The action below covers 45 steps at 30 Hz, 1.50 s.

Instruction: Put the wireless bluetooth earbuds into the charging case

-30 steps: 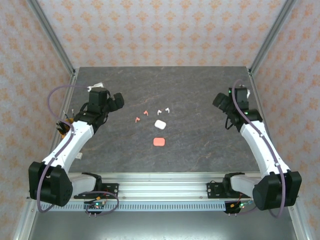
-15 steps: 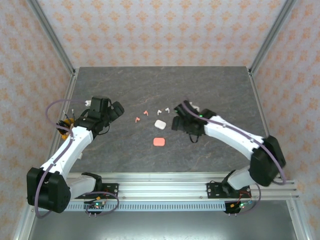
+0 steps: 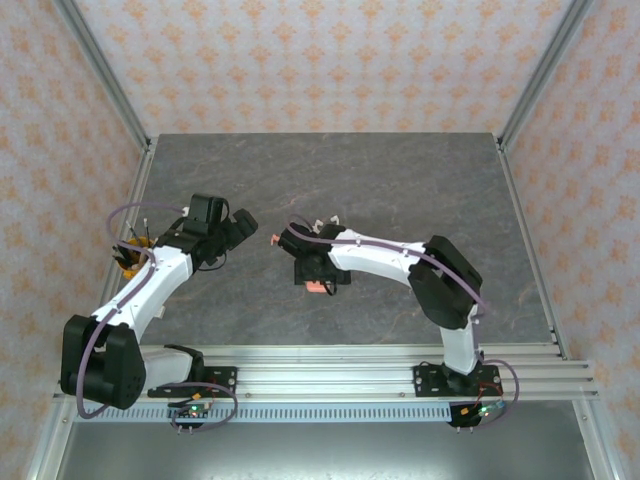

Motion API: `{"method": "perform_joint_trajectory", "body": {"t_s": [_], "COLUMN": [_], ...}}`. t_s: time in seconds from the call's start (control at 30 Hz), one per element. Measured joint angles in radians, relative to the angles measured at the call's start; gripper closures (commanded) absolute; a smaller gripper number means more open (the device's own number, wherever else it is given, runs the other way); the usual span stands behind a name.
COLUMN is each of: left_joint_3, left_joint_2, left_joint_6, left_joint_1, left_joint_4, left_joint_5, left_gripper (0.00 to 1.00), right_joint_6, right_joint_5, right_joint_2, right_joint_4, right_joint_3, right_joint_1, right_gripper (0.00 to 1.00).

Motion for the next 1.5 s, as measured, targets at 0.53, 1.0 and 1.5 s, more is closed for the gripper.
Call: {"method": "perform_joint_trajectory", "body": {"t_s": [0.53,1.0,1.5], "left_joint_3": [0.000,0.000,0.000], "left_joint_2": [-0.026,-0.040,-0.040], "left_joint_6": [-0.002,-0.003,-0.010], "left_joint_1": [0.000,0.000,0.000], "left_joint_4": [0.000,0.001,0.001], "left_joint_5": [0.042,0.044,0.044], "left_gripper": [0.00,0.00,0.00], "right_joint_6": [0.012,0.070,0.121], "right_joint_5": [-0.039,-0.042,-0.037], "right_joint_2": [0.071,0.082,0.082], "right_joint_4": [0.010,0.020,0.023], "right_joint_3": [0.029,0.030,0.029], "right_joint_1": [-0.001,-0.001,-0.001], "right_gripper": [0.15,0.17,0.21]}}
